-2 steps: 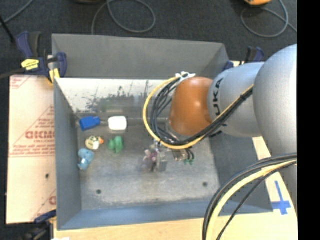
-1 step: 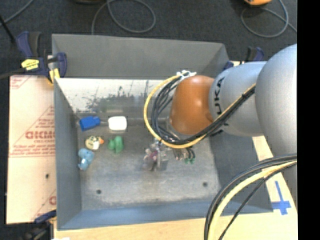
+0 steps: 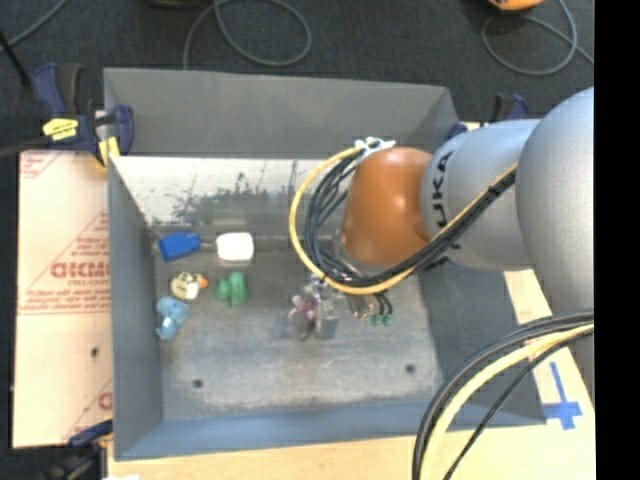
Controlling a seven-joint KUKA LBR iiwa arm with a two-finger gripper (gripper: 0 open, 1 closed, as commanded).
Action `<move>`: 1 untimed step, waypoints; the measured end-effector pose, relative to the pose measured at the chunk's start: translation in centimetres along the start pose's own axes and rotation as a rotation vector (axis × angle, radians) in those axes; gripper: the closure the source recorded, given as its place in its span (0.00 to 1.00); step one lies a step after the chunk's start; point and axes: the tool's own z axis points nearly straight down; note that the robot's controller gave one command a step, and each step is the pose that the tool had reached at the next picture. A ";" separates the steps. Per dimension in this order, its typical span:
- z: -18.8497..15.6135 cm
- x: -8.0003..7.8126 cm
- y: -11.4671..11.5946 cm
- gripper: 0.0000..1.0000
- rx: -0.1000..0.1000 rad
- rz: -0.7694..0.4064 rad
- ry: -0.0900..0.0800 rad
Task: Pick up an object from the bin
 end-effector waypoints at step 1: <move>-1.3 0.1 0.0 1.00 0.000 0.000 0.005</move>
Offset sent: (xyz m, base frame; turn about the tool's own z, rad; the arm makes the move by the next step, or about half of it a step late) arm 0.0000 0.0001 0.0260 0.0000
